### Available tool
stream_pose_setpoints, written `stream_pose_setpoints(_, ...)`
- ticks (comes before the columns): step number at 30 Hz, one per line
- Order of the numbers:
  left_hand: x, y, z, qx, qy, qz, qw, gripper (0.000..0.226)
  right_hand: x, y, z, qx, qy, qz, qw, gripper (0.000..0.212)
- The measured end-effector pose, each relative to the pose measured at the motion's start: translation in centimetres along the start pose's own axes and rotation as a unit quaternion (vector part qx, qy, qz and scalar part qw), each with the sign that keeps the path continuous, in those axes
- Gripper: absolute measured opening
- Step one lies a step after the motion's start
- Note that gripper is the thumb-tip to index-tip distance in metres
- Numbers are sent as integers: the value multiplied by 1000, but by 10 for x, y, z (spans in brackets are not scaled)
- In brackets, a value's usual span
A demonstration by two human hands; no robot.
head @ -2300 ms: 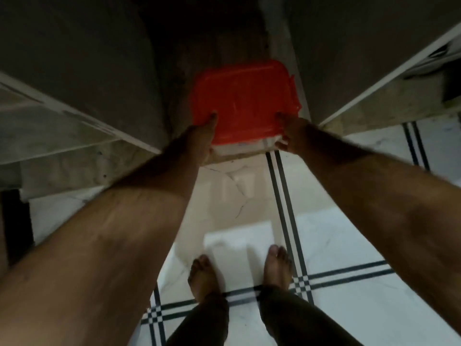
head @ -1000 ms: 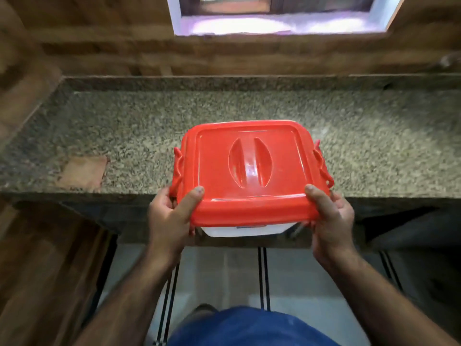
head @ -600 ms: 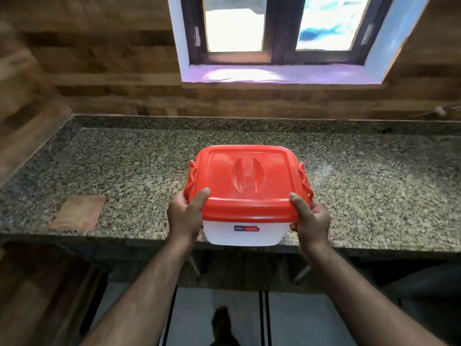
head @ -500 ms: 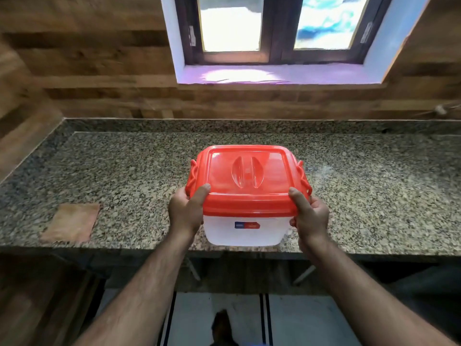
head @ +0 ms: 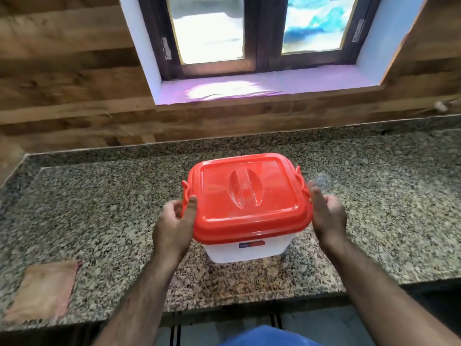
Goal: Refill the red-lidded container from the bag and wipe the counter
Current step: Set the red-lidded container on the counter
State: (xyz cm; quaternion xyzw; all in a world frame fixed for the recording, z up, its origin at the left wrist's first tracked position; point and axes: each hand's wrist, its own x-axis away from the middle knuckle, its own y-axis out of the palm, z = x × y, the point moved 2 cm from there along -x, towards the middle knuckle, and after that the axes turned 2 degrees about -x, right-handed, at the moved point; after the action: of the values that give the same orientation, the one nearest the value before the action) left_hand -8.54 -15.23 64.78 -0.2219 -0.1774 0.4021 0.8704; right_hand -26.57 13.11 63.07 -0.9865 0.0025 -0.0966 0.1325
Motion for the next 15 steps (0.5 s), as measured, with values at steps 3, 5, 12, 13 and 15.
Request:
stream_pose_setpoints(3, -24, -3, 2, -32, -9, 12, 999, 61, -23, -2, -14, 86, -44, -49, 994, 61)
stream_pose_setpoints(5, -30, -1, 4, -65, -9, 10, 998, 65, -36, 1, -19, 142, -80, -74, 984, 61)
stream_pose_setpoints(12, -31, 0, 16, -195, 42, 39, 979, 59, -57, 1, -12, 207, -171, -122, 956, 65)
stream_pose_setpoints(13, -31, 1, 16, -191, 45, 48, 979, 55, -59, 0, -9, 203, -170, -126, 956, 66)
stream_pose_setpoints(15, -31, 1, 14, -165, 42, 67, 983, 46, -63, -3, -1, 149, -122, -137, 972, 68)
